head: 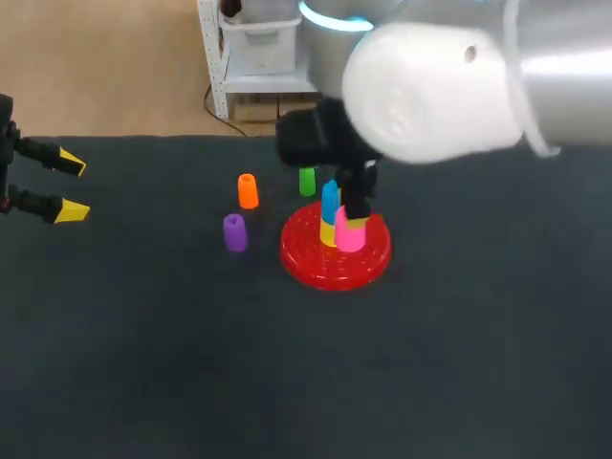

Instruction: Pick up and stack the cylinders on the red base in this order: pink,purple,orange,green

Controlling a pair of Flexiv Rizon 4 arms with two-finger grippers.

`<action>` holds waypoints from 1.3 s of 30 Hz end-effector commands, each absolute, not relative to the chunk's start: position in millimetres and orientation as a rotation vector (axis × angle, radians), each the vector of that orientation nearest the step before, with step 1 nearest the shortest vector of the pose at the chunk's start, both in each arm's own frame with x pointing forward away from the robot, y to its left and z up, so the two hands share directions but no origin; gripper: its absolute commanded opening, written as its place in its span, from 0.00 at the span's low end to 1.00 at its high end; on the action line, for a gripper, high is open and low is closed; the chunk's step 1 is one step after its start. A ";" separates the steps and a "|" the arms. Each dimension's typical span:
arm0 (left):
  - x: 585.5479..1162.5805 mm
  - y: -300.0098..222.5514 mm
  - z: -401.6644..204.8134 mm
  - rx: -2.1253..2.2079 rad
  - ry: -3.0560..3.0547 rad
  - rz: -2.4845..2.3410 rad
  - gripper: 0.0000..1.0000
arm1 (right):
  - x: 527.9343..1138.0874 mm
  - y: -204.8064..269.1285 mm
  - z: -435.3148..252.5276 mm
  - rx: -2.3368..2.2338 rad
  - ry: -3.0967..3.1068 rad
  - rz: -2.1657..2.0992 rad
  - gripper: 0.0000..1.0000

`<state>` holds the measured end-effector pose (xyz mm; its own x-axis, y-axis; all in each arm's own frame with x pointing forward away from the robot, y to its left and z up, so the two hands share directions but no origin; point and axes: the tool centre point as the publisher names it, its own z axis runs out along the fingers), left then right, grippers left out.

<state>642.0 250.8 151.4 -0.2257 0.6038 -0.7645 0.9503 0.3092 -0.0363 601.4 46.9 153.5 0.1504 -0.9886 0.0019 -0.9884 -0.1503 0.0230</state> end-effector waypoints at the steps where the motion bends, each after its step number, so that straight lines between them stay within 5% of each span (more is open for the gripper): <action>1: 642.4 251.3 150.4 1.376 1.924 -0.683 1.00 | 633.8 34.0 156.3 2.364 -1.983 -0.078 0.00; 39: 642.4 251.3 150.4 1.376 1.924 -0.683 1.00 | 712.1 57.3 148.0 2.523 -1.706 -0.099 0.00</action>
